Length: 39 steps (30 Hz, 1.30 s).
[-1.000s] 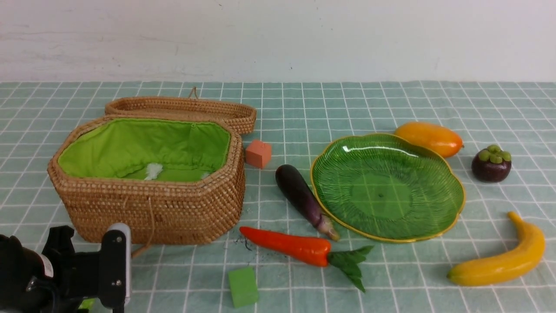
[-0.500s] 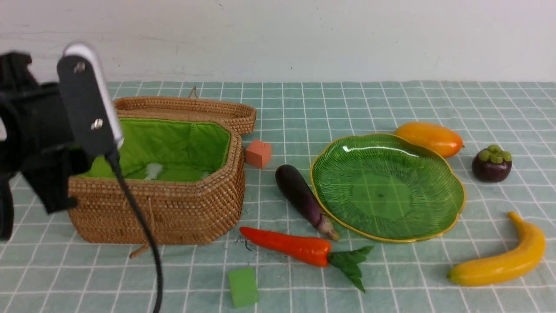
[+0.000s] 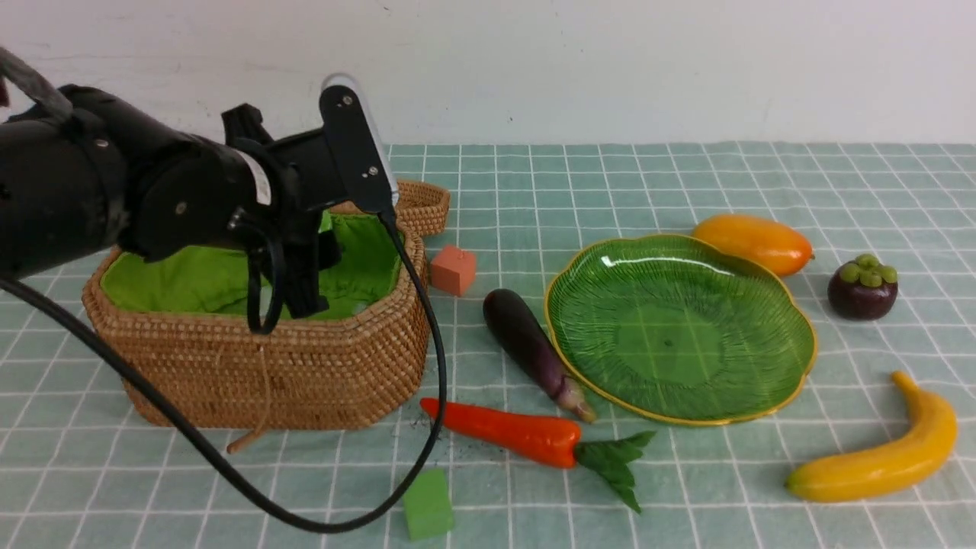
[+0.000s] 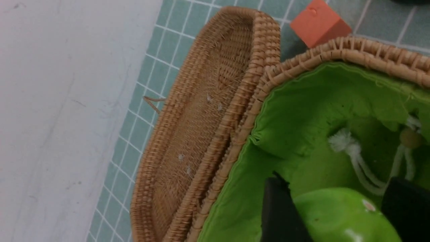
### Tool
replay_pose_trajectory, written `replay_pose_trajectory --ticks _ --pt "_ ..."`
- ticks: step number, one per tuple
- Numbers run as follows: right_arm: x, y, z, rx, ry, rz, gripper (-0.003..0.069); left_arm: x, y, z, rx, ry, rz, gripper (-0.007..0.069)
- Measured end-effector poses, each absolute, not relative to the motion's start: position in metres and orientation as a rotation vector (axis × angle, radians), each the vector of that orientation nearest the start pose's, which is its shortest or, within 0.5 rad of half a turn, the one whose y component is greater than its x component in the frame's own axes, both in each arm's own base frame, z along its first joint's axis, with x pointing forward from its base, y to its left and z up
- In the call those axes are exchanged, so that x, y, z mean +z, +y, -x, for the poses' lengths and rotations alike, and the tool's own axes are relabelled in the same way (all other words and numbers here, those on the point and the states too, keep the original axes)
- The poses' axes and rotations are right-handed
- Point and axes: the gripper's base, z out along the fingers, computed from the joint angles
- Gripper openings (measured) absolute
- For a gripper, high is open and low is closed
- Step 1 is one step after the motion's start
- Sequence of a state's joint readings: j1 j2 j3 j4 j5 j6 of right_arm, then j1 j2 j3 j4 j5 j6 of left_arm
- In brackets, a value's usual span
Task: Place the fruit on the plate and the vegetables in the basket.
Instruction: Take a chayote with your left arm and place it on the basket on the left, then use the left arm to grab a carrot and put it into the left basket
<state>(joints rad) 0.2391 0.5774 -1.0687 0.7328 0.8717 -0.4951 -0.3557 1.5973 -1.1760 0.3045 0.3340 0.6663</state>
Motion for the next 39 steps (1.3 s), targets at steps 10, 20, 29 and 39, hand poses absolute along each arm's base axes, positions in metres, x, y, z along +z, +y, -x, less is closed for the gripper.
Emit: replay_pose_trajectory --ticks 10,20,29,39 --pt "0.451 0.061 -0.043 0.666 1.679 0.627 0.0034 0.301 -0.111 -0.330 0.403 1.916 -1.238 0.0658" --pt "0.457 0.053 -0.012 0.621 1.869 0.725 0.0046 0.316 -0.153 -0.282 0.092 2.117 -1.119 0.0200" --pt "0.458 0.045 0.016 0.602 1.810 0.720 0.0050 0.274 -0.263 -0.265 0.039 2.017 -1.631 0.0008" --pt "0.457 0.041 0.032 0.589 1.769 0.706 0.0052 0.201 -0.289 -0.296 0.201 1.889 -2.002 0.0398"
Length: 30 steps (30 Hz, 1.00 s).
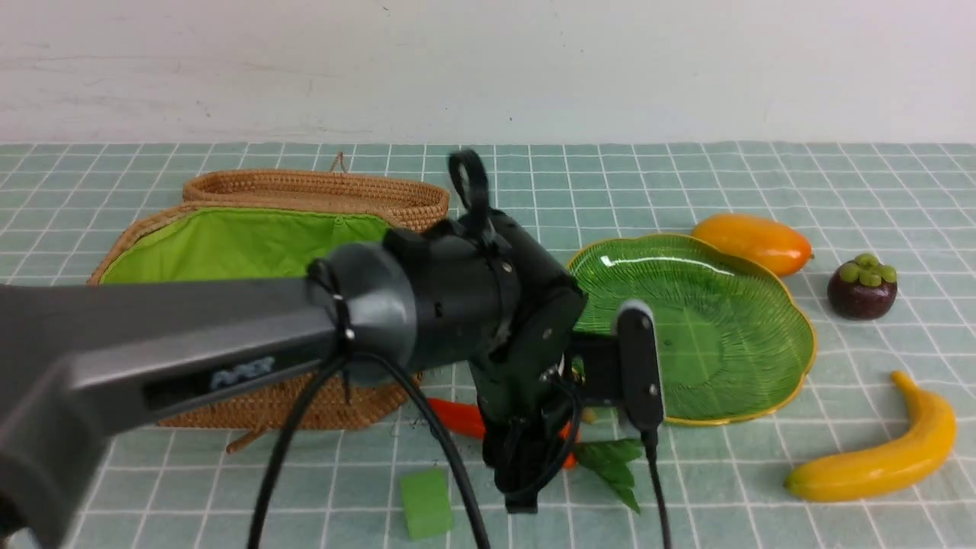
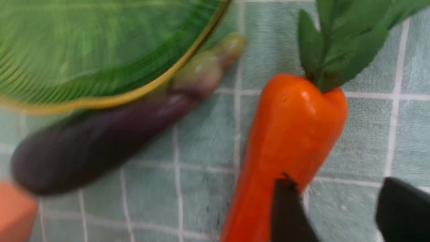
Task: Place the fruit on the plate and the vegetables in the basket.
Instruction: Use the left arm to grab a carrot and put it into the left basket
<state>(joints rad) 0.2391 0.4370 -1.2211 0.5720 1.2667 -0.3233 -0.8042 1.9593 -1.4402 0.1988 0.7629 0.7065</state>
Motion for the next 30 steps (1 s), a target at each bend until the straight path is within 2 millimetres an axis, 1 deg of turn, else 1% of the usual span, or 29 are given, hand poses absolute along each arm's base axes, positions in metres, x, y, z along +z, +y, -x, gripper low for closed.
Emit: replay_pose_trajectory --ticks 1,2,4,6,7,8,10,11,12,15,17,18,19,20,21,23,25,27,29,30 --pt "0.457 0.041 0.032 0.590 1.770 0.704 0.0052 0.194 -0.291 -0.298 -0.270 -2.367 2.589 0.0437" --pt "0.457 0.041 0.032 0.590 1.771 0.703 0.0052 0.189 -0.292 -0.300 -0.279 -2.346 2.607 0.0459" --pt "0.457 0.040 0.032 0.591 1.772 0.700 0.0052 0.179 -0.297 -0.306 -0.296 -2.334 2.659 0.0482" --pt "0.457 0.040 0.032 0.593 1.773 0.698 0.0052 0.174 -0.298 -0.308 -0.294 -2.335 2.667 0.0483" --pt "0.457 0.040 0.032 0.592 1.774 0.698 0.0052 0.167 -0.299 -0.310 -0.292 -2.328 2.662 0.0475" --pt "0.457 0.040 0.032 0.591 1.774 0.698 0.0052 0.166 -0.299 -0.311 -0.292 -2.330 2.665 0.0462" --pt "0.457 0.040 0.032 0.590 1.774 0.698 0.0052 0.165 -0.299 -0.311 -0.287 -2.342 2.649 0.0388" --pt "0.457 0.040 0.032 0.590 1.774 0.698 0.0052 0.165 -0.299 -0.311 -0.287 -2.343 2.647 0.0388" --pt "0.457 0.040 0.032 0.590 1.774 0.698 0.0052 0.165 -0.299 -0.311 -0.282 -2.364 2.630 0.0354" --pt "0.457 0.040 0.032 0.590 1.774 0.698 0.0052 0.166 -0.299 -0.310 -0.282 -2.375 2.614 0.0358" --pt "0.457 0.040 0.032 0.589 1.775 0.697 0.0052 0.174 -0.297 -0.305 -0.296 -2.354 2.608 0.0358" --pt "0.457 0.040 0.032 0.588 1.775 0.697 0.0052 0.184 -0.297 -0.300 -0.312 -2.343 2.617 0.0358" --pt "0.457 0.040 0.032 0.588 1.775 0.697 0.0052 0.189 -0.296 -0.299 -0.318 -2.348 2.623 0.0358" --pt "0.457 0.040 0.032 0.588 1.775 0.697 0.0052 0.211 -0.295 -0.291 -0.341 -2.360 2.644 0.0358" --pt "0.457 0.040 0.032 0.588 1.775 0.697 0.0052 0.226 -0.292 -0.287 -0.360 -2.377 2.663 0.0358" --pt "0.457 0.040 0.032 0.588 1.775 0.697 0.0052 0.267 -0.281 -0.279 -0.428 -2.440 2.712 0.0358" --pt "0.457 0.040 0.032 0.588 1.775 0.696 0.0052 0.297 -0.264 -0.277 -0.524 -2.496 2.723 0.0358" --pt "0.457 0.040 0.031 0.586 1.774 0.694 0.0055 0.327 -0.235 -0.281 -0.652 -2.581 2.683 0.0358" --pt "0.458 0.040 0.031 0.579 1.771 0.689 0.0056 0.344 -0.202 -0.291 -0.745 -2.697 2.559 0.0358" --pt "0.458 0.040 0.031 0.578 1.771 0.689 0.0056 0.344 -0.199 -0.293 -0.749 -2.705 2.545 0.0358"
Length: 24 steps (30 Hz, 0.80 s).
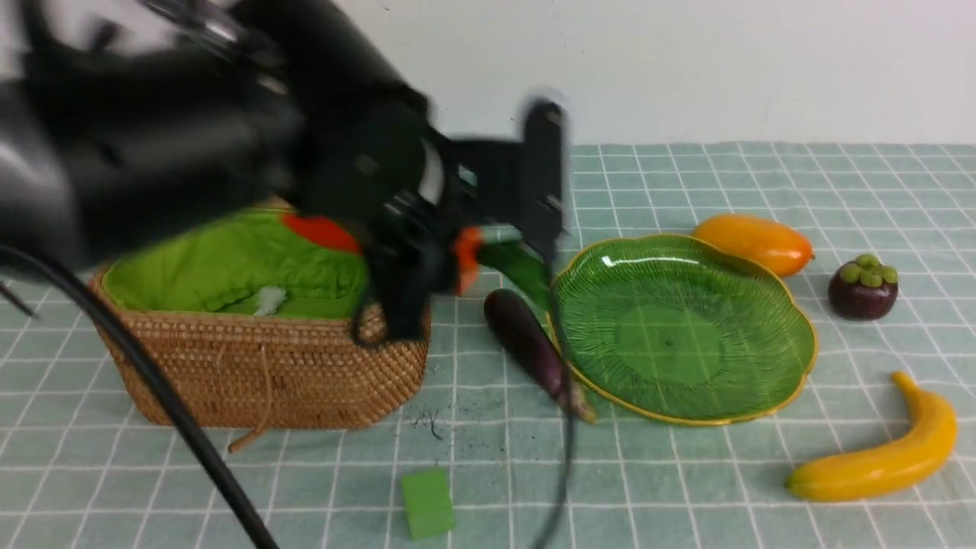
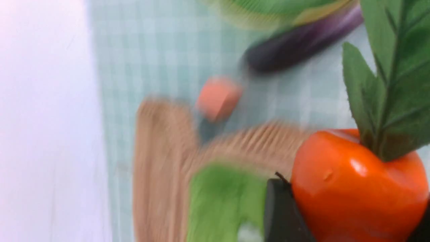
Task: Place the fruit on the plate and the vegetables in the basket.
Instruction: Use the left arm to grab a carrot and put it into the left basket
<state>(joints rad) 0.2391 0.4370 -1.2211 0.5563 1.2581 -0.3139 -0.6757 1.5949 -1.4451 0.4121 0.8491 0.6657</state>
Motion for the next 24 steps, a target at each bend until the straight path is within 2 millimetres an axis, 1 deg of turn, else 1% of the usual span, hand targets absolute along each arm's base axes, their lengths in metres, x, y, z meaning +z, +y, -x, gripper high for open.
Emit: replay_pose_trajectory --ticks 1,3,4,7,8,9,10,11,13,15,16,19,21,22,23,24 --pt "0.458 0.039 0.031 0.575 1.771 0.688 0.0057 0.345 -0.176 -0.305 0.519 1.869 -1.615 0.0358" --pt "0.457 0.039 0.031 0.573 1.772 0.688 0.0059 0.337 -0.156 -0.319 0.524 1.955 -1.576 0.0358" --pt "0.457 0.039 0.031 0.573 1.772 0.688 0.0060 0.336 -0.152 -0.322 0.527 1.971 -1.565 0.0358" --pt "0.457 0.039 0.031 0.572 1.772 0.687 0.0062 0.315 -0.128 -0.346 0.528 2.062 -1.529 0.0359" --pt "0.457 0.039 0.031 0.571 1.772 0.687 0.0062 0.308 -0.121 -0.354 0.532 2.086 -1.522 0.0378" --pt "0.457 0.039 0.030 0.570 1.773 0.687 0.0062 0.304 -0.119 -0.358 0.533 2.092 -1.515 0.0409" --pt "0.457 0.039 0.030 0.570 1.773 0.687 0.0064 0.300 -0.115 -0.362 0.534 2.104 -1.506 0.0467" --pt "0.457 0.039 0.030 0.570 1.773 0.687 0.0064 0.300 -0.114 -0.362 0.534 2.106 -1.505 0.0489" --pt "0.458 0.039 0.030 0.570 1.771 0.685 0.0067 0.298 -0.113 -0.364 0.535 2.107 -1.504 0.0598" --pt "0.458 0.039 0.030 0.568 1.764 0.680 0.0068 0.298 -0.113 -0.364 0.533 2.108 -1.499 0.0649" --pt "0.459 0.039 0.030 0.568 1.760 0.678 0.0068 0.298 -0.113 -0.364 0.532 2.114 -1.494 0.0655" --pt "0.460 0.039 0.029 0.565 1.751 0.670 0.0070 0.297 -0.114 -0.362 0.482 2.166 -1.437 0.0640" --pt "0.460 0.038 0.028 0.550 1.748 0.662 0.0074 0.298 -0.119 -0.358 0.351 2.244 -1.302 0.0573" --pt "0.460 0.037 0.028 0.537 1.750 0.659 0.0075 0.300 -0.127 -0.354 0.284 2.252 -1.269 0.0498" --pt "0.460 0.037 0.028 0.534 1.750 0.658 0.0076 0.301 -0.128 -0.353 0.276 2.250 -1.266 0.0485" --pt "0.459 0.036 0.027 0.516 1.755 0.654 0.0077 0.304 -0.143 -0.345 0.210 2.229 -1.288 0.0370"
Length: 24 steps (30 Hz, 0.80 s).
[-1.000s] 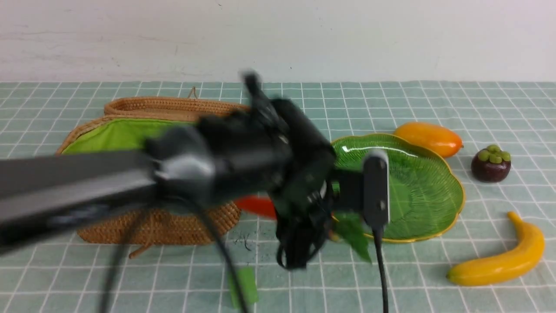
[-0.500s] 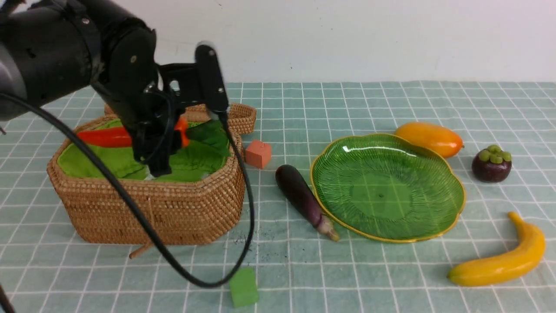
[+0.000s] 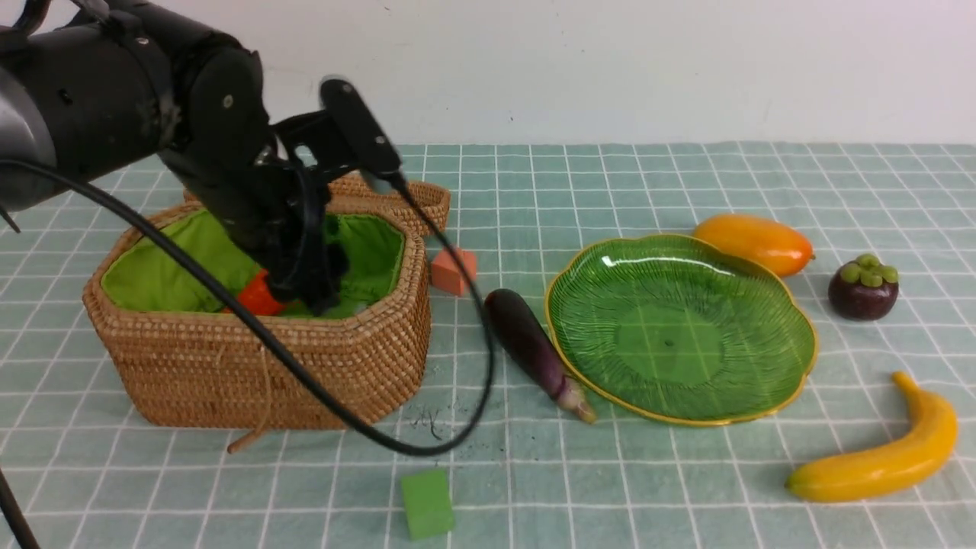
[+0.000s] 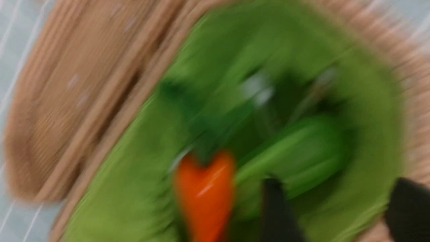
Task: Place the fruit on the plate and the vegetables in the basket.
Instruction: Use the left arm to grab an eggplant and put it into the left basket
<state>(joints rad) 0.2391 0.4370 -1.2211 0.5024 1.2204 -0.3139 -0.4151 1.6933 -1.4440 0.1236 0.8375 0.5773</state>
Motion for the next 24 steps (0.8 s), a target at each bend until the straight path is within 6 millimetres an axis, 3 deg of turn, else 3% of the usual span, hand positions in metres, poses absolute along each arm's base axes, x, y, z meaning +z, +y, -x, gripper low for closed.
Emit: replay_pose_trajectory --ticks 2,6,7,11,14,18,20,24 --pt "0.459 0.035 0.026 0.512 1.758 0.650 0.0078 0.305 -0.170 -0.331 0.139 2.171 -1.378 0.0198" --pt "0.459 0.035 0.026 0.521 1.764 0.638 0.0080 0.300 -0.213 -0.313 0.047 2.089 -1.466 -0.0001" --pt "0.459 0.035 0.026 0.526 1.766 0.632 0.0082 0.297 -0.225 -0.310 0.012 2.102 -1.450 -0.0013" --pt "0.459 0.036 0.027 0.533 1.769 0.631 0.0085 0.292 -0.255 -0.321 -0.117 2.262 -1.195 -0.0013" --pt "0.458 0.036 0.027 0.534 1.780 0.638 0.0085 0.289 -0.266 -0.336 -0.207 2.474 -0.864 0.0009" --pt "0.457 0.036 0.027 0.534 1.784 0.640 0.0085 0.288 -0.274 -0.351 -0.211 2.603 -0.608 0.0073" --pt "0.457 0.036 0.027 0.534 1.784 0.640 0.0085 0.281 -0.280 -0.365 -0.179 2.644 -0.455 0.0174" --pt "0.457 0.036 0.028 0.534 1.788 0.643 0.0087 0.269 -0.286 -0.381 -0.142 2.643 -0.301 0.0299"
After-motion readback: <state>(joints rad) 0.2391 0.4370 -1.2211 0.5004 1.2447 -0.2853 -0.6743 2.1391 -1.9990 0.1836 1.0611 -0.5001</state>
